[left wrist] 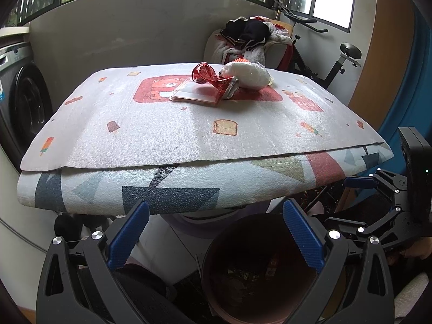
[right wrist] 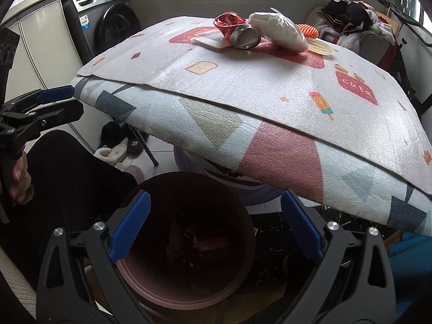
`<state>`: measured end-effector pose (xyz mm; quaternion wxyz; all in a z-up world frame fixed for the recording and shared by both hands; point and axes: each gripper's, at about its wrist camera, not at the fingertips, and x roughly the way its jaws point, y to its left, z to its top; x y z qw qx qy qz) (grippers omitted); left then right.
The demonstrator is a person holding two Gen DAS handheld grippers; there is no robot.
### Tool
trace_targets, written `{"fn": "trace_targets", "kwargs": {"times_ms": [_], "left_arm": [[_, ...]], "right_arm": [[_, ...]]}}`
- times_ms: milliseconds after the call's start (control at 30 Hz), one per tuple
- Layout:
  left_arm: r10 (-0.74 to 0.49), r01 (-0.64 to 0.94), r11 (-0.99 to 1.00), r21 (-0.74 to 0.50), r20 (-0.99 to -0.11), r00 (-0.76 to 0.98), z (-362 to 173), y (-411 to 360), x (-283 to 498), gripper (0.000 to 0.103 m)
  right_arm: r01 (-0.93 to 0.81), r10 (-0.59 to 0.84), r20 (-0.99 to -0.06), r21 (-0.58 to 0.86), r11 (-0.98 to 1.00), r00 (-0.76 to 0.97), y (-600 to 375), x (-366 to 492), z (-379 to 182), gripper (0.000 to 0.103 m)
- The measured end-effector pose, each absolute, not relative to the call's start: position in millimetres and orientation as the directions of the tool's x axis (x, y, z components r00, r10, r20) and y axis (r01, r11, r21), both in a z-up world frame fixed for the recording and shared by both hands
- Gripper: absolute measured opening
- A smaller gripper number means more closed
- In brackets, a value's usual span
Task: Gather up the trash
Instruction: 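Lower the red box over the bin with the right gripper and release, then grasp the clear bag of white stuffing with the right gripper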
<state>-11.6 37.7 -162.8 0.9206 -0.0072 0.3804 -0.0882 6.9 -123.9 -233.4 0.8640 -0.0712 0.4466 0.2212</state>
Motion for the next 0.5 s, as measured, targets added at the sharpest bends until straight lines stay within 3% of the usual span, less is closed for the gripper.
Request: {"fn": "trace_targets", "kwargs": {"times_ms": [500], "left_arm": [[-0.170,0.148,0.985,-0.092,-0.702,0.692,-163,40,-11,0.097]], "right_arm": [[-0.366,0.290,-0.799,0.095,0.926,0.527,-138,13,-233,0.097]]}}
